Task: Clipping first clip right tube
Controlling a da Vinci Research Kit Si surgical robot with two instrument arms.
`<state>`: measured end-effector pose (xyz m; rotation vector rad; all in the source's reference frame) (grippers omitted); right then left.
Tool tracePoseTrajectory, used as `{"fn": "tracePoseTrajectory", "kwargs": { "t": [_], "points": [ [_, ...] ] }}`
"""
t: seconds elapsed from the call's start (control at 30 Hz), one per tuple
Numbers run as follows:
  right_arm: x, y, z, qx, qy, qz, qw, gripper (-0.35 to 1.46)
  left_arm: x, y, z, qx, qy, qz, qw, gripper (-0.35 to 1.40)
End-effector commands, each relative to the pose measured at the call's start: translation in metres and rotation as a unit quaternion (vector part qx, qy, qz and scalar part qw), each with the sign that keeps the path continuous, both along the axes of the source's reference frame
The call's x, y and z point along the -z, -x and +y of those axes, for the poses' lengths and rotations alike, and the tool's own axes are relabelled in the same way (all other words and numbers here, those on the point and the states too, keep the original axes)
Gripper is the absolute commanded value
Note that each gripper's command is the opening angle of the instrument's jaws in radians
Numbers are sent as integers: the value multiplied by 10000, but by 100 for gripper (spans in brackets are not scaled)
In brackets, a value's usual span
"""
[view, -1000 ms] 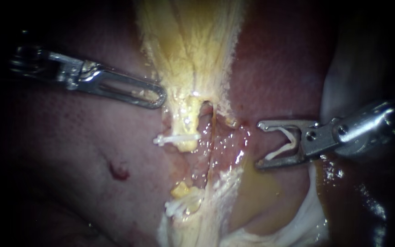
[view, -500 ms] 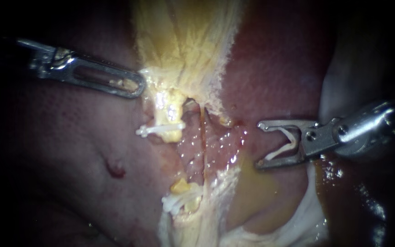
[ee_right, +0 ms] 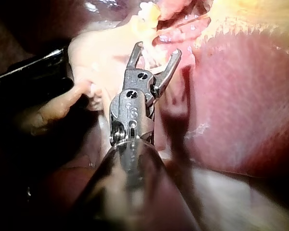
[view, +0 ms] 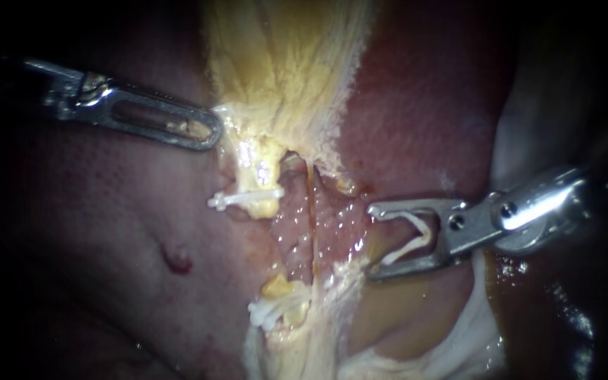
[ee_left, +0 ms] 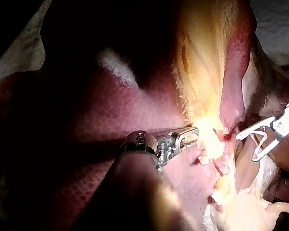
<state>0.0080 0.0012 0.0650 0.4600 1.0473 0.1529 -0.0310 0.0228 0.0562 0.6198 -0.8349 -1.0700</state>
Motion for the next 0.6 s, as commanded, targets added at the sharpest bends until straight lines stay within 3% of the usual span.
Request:
{"fn": "tracePoseTrajectory", "kwargs": {
  "t": [0.03,0.3,0.6],
  "points": [
    [0,-4,-2,-22,-61,28,10000,50,0,0,-1,1,1,2,10000,-35],
    [-13,-29,-9,-62,-305,120,9994,50,1,1,-1,6,1,5,10000,-35],
    [-44,-37,-12,-100,-524,111,9985,49,1,1,-1,6,2,5,10000,-35]
  ]
}}
